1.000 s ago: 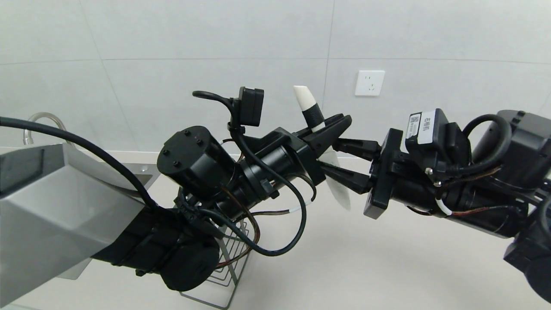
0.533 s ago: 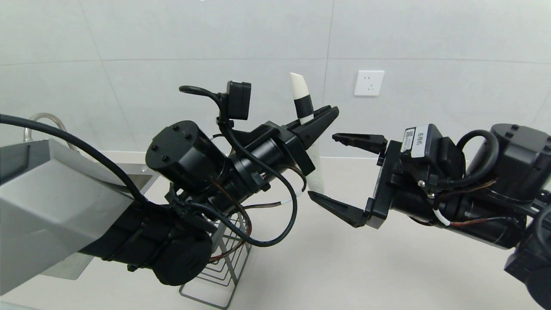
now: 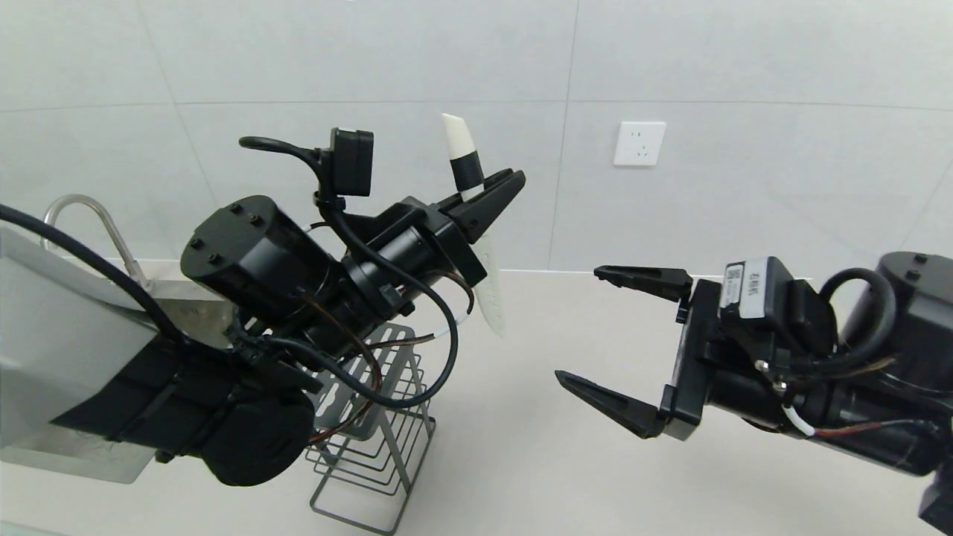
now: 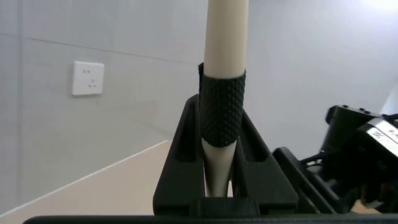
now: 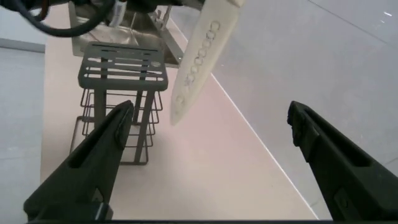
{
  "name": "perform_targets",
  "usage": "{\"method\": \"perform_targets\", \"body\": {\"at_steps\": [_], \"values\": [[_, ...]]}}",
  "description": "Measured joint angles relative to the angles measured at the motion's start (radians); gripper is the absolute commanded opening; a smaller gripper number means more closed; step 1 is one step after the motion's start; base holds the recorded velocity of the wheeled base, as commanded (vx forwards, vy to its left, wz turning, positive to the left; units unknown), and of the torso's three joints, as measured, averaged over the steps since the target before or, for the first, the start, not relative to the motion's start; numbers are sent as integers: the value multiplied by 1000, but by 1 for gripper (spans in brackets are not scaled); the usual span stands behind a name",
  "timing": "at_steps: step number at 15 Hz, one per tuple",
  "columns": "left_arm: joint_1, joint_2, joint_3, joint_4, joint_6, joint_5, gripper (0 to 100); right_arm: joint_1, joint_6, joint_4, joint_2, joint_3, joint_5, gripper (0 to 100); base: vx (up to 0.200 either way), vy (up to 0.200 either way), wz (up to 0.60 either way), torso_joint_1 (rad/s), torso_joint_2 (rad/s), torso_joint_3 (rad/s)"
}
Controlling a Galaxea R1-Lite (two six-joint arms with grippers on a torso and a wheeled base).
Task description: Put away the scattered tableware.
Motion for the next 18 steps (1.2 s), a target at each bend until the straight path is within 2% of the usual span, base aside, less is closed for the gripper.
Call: {"method": "perform_targets", "body": {"at_steps": [1, 3, 4, 5, 7, 8, 11, 13, 14, 16, 18], "values": [[0, -27, 30, 0, 13, 0, 0, -7, 13, 2, -39, 39, -13, 100, 0, 0, 0, 0, 0, 0], [3, -80, 89, 0, 61, 0, 0, -60, 25, 14, -137, 125, -28, 100, 0, 0, 0, 0, 0, 0], [6, -110, 119, -1, 70, 0, 0, -95, 27, 24, -195, 181, -30, 100, 0, 0, 0, 0, 0, 0], [6, -136, 143, 0, 73, -1, 0, -130, 27, 40, -261, 247, -32, 0, 0, 0, 0, 0, 0, 0], [5, -195, 177, 37, 82, -2, 0, -197, 21, 141, -419, 357, -32, 0, 0, 0, 0, 0, 0, 0], [4, -224, 181, 96, 93, -2, 0, -224, 14, 224, -510, 383, -32, 0, 0, 0, 0, 0, 0, 0], [4, -326, 183, 330, 150, 1, 0, -304, -6, 505, -823, 417, -34, 0, 0, 0, 0, 0, 0, 0], [6, -363, 168, 377, 181, 7, 0, -366, -11, 598, -997, 424, -35, 0, 0, 0, 0, 0, 0, 0], [7, -372, 161, 400, 197, 42, 0, -396, -12, 622, -1070, 427, -36, 0, 0, 0, 0, 0, 0, 0], [6, -383, 138, 468, 215, 207, 0, -462, 21, 649, -1218, 432, -36, 0, 0, 0, 0, 0, 0, 0], [1, -388, 127, 508, 219, 303, 0, -534, 142, 702, -1345, 439, -37, 0, 0, 0, 0, 0, 0, 0]]}}
